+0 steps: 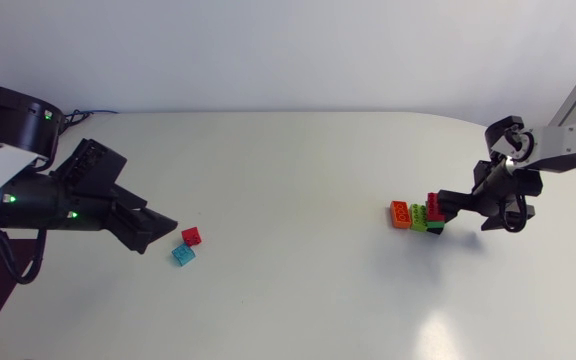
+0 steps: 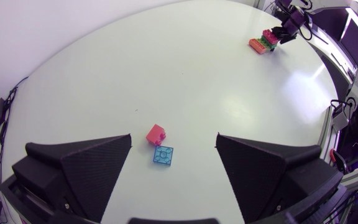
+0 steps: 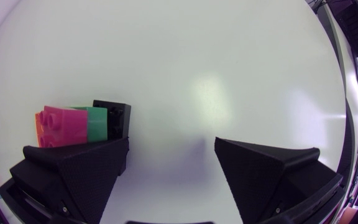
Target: Sort duplo bricks by size, large to the right and small to the left
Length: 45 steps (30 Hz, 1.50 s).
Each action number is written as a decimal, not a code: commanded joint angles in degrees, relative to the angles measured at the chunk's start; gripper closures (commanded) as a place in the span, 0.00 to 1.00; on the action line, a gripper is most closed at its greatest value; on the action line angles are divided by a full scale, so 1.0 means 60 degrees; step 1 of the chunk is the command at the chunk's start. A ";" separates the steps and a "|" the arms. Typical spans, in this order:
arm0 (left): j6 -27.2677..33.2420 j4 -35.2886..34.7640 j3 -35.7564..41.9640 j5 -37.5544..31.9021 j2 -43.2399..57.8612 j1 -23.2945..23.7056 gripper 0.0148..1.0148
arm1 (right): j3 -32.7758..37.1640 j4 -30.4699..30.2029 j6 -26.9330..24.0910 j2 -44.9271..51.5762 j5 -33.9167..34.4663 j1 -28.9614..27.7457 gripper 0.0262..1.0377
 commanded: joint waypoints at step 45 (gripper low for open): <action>-0.2260 0.0022 -0.1486 -0.1954 -0.3757 -0.0525 0.07 | -0.3731 -0.0141 -0.0507 -0.7534 0.0953 0.0840 0.05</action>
